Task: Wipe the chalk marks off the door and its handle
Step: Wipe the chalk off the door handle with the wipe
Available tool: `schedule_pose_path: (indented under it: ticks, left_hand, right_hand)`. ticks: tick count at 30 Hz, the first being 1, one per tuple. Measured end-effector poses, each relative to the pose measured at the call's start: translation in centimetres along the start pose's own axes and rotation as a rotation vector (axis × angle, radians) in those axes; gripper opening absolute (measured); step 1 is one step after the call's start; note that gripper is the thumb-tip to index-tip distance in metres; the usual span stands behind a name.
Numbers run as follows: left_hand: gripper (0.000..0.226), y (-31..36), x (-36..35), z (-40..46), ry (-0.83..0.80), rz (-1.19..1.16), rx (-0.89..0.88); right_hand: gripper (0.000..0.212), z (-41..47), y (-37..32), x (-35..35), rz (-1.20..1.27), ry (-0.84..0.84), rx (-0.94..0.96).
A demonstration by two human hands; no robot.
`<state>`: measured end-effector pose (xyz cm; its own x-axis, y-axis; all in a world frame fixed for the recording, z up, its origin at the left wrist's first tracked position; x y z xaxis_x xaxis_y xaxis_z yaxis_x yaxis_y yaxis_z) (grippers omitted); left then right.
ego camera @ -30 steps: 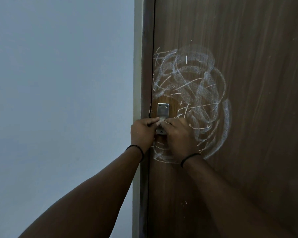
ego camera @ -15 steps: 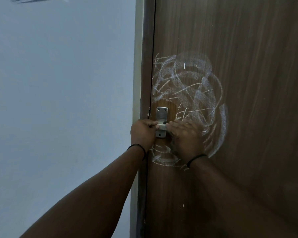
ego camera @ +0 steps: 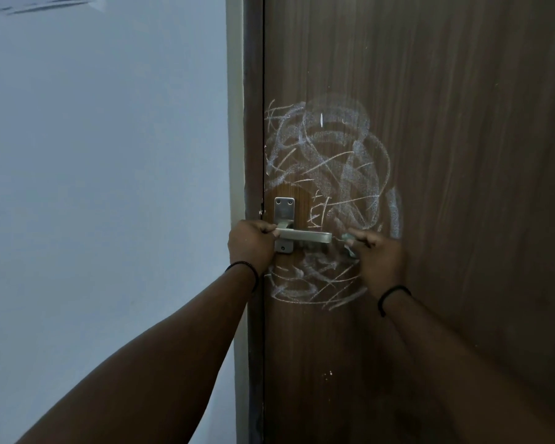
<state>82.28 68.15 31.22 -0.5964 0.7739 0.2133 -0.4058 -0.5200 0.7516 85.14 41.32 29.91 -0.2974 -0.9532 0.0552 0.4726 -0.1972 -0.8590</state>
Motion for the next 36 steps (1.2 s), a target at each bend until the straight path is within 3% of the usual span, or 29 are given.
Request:
schedule_pose_path:
  ticks: [2,7,11,13,21,23,30,33,36]
  left_hand:
    - [0.013,0.3,0.0,-0.1,0.005,0.034,0.009]
    - [0.015,1.0,-0.1,-0.1,-0.001,0.172,-0.064]
    - [0.017,1.3,-0.1,0.4,-0.017,0.245,-0.098]
    - [0.016,1.2,-0.1,0.7,-0.022,0.261,-0.1]
    - [0.013,1.7,-0.2,0.6,-0.024,0.292,-0.15]
    - [0.015,1.7,-0.1,0.6,-0.033,0.299,-0.15]
    - [0.015,1.4,-0.1,0.9,-0.046,0.29,-0.105]
    - [0.014,0.9,-0.1,0.9,-0.049,0.278,-0.086]
    - [0.014,0.7,-0.2,0.8,-0.055,0.275,-0.074]
  right_hand:
    - [0.02,0.5,-0.1,-0.2,0.095,0.011,-0.084]
    - [0.017,1.0,-1.7,-5.7,-0.08,-0.156,-0.219]
    - [0.028,2.1,-2.7,-8.3,-0.565,-0.378,-0.139]
    - [0.029,2.3,-3.4,-8.9,-0.675,-0.423,-0.036]
    - [0.012,1.0,-6.1,-12.7,-0.647,-0.474,0.163]
    - [0.018,0.9,-6.0,-12.6,-0.679,-0.496,0.169]
    - [0.011,2.2,-4.0,-6.6,-0.308,-0.618,-0.208]
    - [0.012,2.4,-5.6,-7.5,-0.503,-0.511,-0.051]
    - [0.016,1.3,-6.8,-11.0,-0.632,-0.524,0.083]
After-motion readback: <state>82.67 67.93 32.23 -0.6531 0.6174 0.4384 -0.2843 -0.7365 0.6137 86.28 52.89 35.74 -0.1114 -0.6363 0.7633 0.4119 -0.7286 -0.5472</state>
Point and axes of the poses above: each hand's wrist, its own z-axis towards the middle knuckle, its own x-axis out of the back of the hand, y = z × x, the point moved 9 cm from there along z, towards the middle knuckle, and after that the axes turned 10 degrees about -x, right-handed, at the moved point
